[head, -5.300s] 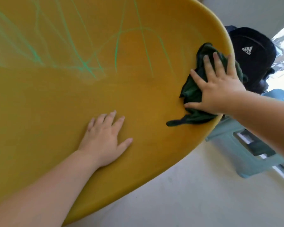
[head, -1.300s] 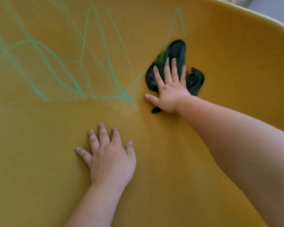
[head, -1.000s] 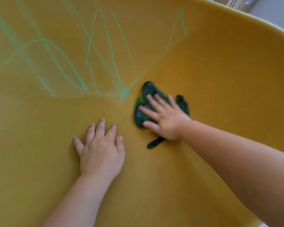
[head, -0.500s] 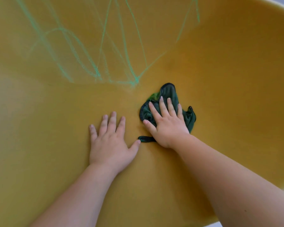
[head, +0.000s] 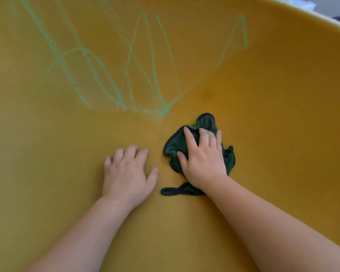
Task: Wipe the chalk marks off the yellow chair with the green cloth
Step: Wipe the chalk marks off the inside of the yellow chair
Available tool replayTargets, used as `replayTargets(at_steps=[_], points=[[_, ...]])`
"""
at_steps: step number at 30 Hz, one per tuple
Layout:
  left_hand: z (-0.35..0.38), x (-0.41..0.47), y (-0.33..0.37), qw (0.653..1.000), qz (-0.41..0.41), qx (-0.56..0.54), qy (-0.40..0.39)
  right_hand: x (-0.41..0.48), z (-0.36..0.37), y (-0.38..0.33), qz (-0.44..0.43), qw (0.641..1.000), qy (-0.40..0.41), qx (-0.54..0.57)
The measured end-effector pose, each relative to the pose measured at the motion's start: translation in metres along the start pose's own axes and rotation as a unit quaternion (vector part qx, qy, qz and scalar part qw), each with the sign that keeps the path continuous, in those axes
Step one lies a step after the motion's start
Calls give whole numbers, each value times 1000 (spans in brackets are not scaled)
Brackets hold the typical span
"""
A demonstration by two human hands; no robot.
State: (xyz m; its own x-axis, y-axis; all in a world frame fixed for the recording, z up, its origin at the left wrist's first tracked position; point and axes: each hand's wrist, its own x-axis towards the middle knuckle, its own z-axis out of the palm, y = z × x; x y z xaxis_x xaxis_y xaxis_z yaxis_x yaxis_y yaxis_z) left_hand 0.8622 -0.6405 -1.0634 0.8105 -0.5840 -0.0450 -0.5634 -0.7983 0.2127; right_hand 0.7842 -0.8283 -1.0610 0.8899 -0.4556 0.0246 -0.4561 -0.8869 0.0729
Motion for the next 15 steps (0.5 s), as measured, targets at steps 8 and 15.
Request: replayTargets(at_steps=[8,15], points=[[12,45,-13,999,-26,30,20,38,2,30,10,997,-22,-77],[16,42,-17,999,-11,32,25,110,-92,133,120,956,147,-222]])
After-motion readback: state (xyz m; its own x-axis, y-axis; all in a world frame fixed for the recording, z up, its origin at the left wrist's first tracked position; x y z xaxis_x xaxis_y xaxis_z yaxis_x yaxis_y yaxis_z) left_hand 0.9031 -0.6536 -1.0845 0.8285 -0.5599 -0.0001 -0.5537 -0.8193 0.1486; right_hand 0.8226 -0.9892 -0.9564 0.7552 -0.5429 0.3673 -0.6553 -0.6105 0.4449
